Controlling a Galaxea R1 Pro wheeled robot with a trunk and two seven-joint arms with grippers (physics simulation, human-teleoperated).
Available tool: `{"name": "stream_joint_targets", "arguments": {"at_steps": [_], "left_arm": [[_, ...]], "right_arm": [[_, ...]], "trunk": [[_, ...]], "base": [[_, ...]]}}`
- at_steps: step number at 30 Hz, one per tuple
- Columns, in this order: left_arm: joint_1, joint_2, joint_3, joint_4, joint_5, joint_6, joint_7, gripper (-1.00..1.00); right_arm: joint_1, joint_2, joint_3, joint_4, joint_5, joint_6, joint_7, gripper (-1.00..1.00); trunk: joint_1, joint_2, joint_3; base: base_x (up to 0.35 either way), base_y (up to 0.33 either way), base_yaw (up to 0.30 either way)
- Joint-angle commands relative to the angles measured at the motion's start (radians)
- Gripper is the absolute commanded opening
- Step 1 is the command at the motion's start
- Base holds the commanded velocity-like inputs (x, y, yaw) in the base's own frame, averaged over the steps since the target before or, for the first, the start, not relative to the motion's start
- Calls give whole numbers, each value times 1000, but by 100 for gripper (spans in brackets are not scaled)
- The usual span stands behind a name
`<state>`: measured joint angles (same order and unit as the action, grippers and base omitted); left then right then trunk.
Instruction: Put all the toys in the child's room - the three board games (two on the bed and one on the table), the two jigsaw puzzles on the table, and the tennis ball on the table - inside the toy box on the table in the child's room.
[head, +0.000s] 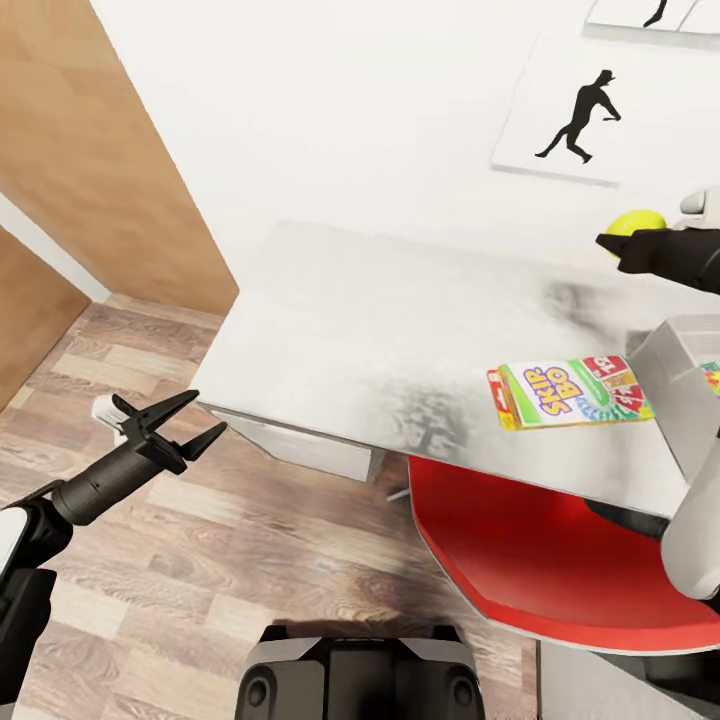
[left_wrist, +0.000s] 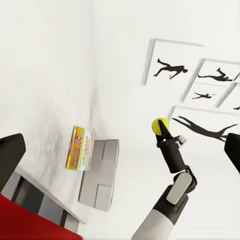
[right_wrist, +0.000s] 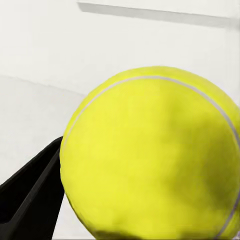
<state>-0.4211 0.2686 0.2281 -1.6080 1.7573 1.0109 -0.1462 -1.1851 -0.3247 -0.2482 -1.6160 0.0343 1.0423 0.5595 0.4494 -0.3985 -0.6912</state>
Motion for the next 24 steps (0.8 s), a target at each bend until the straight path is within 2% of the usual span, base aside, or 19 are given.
{"name": "stream_joint_targets", "arguments": {"at_steps": [1,9,12,24], "left_arm": [[0,0,1,0,-10,3,-10,100],[-1,0,-1,0,-10,3,-9,100],[-1,0,-1,0,-10,3,-9,100],[-2,0,-1,0,-10,4,-9,100]], "right_arm": [[-1,-4,-2,0,-5,5,6,-100],[-4,-63,-7,1,-113,5,6,-100],[-5,-75,-9,2,-130,5,3,-100],[-9,-83,-11,41,-143,5,-9,-100]], "trunk": [[1,-2,-1],[1,-2,-1],[1,-2,-1],[1,-2,-1]], "base": [[0,0,-289],[0,0,-289],[0,0,-289],[0,0,-289]]}}
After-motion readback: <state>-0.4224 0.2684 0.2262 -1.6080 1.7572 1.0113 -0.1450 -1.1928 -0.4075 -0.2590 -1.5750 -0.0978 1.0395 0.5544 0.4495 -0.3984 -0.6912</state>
